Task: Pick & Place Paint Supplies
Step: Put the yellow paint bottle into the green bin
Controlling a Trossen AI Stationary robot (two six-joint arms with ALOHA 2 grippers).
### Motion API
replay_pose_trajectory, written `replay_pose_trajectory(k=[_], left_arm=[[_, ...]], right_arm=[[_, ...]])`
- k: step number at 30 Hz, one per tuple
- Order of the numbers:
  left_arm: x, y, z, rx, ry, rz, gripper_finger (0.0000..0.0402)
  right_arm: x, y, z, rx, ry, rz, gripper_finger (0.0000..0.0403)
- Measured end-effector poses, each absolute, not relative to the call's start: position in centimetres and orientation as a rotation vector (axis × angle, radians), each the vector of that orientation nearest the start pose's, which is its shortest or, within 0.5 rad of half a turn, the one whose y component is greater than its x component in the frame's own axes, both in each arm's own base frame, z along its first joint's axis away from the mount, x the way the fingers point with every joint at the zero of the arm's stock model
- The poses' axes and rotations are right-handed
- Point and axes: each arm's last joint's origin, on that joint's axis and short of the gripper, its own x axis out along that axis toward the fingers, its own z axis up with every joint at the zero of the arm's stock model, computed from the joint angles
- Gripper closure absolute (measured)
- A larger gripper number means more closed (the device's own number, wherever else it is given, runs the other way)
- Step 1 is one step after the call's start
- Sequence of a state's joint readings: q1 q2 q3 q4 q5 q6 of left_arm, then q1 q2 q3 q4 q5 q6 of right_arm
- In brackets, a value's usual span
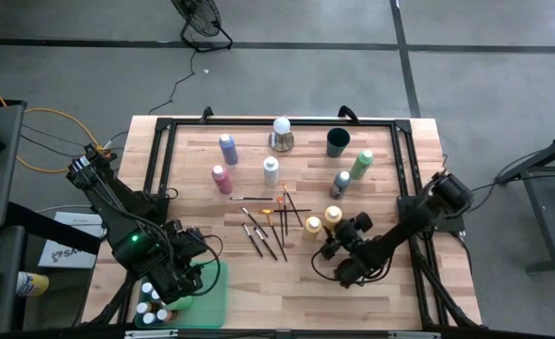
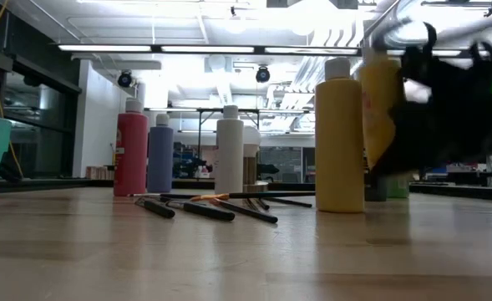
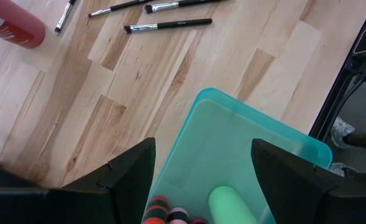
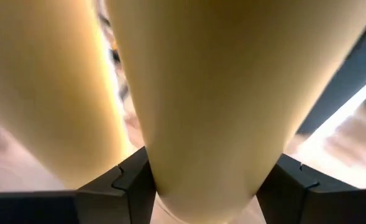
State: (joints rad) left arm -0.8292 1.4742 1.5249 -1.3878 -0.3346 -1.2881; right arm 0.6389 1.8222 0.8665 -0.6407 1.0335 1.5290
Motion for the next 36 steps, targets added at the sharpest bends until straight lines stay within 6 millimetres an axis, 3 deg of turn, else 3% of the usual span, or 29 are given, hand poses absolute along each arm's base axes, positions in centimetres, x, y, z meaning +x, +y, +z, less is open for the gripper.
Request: replay_pose_trajectory(k=[7,17,22,27,36], left_arm=[[18.7,-18.0,34.6,-0.421,1.123,0.348,0.0145],[21.4,-16.9,35.1,-0.404,1.047,0.246,0.0145],[22.7,-15.4,36.8,-0.366,0.986,0.196,0.0145],[23.8,-13.1,40.2,-0.302,0.877,0.166,0.0145],[24.8,-8.5,46.1,-0.216,0.643,0.165,0.0145]], right_arm=[[22.8,13.9,16.9,0.167,0.516,-0.797,0.0195],[19.7,11.7,26.2,0.177,0.477,-0.503,0.0196],[19.6,11.1,29.8,0.208,0.368,-0.292,0.0196],[21.5,11.1,30.9,0.188,0.283,-0.161,0.0196],[25.4,11.5,29.2,0.226,0.271,-0.052,0.0196]])
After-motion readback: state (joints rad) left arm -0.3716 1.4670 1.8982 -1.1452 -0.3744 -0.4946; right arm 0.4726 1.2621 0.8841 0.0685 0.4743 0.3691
